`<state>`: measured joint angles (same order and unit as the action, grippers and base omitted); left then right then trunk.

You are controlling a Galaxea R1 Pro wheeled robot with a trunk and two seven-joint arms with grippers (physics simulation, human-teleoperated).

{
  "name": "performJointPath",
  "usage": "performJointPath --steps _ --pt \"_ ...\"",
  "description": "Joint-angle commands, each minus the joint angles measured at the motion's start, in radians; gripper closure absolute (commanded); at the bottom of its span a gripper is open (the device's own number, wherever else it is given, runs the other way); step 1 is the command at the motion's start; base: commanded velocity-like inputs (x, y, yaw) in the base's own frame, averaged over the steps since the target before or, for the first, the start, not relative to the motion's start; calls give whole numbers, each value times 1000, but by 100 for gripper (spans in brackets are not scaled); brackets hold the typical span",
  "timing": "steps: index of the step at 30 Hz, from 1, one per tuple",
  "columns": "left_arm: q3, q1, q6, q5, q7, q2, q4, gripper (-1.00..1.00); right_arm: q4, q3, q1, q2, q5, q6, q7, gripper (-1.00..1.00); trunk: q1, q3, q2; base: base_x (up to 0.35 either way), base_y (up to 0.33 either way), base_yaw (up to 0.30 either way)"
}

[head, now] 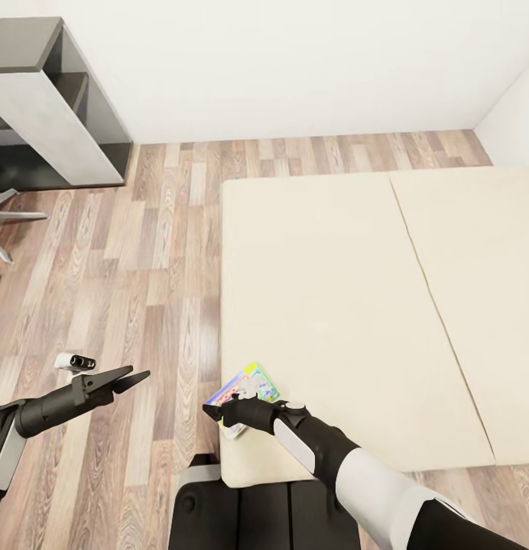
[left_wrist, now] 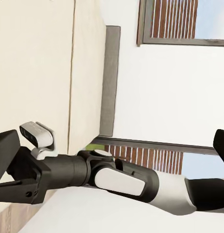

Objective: Put all the toys in the child's room - the three board games (two on the bed and one on the table), the two jigsaw puzzles on the table, and the tennis ball on the table - inside the toy box on the table in the child's room.

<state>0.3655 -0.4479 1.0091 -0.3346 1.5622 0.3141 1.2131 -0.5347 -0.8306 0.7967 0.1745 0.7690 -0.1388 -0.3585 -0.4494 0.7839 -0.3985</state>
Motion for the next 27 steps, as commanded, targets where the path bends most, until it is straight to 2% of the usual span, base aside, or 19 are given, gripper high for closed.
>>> performJointPath --steps 1,27 --pt "0 0 11 1 4 0 0 -100 0 -2 1 0 9 -4 -1 -100 -1 -1 -1 0 0 0" --pt "1 0 10 2 4 0 0 -100 0 -2 1 0 9 -1 -1 -100 -1 -43 -1 0 0 0"
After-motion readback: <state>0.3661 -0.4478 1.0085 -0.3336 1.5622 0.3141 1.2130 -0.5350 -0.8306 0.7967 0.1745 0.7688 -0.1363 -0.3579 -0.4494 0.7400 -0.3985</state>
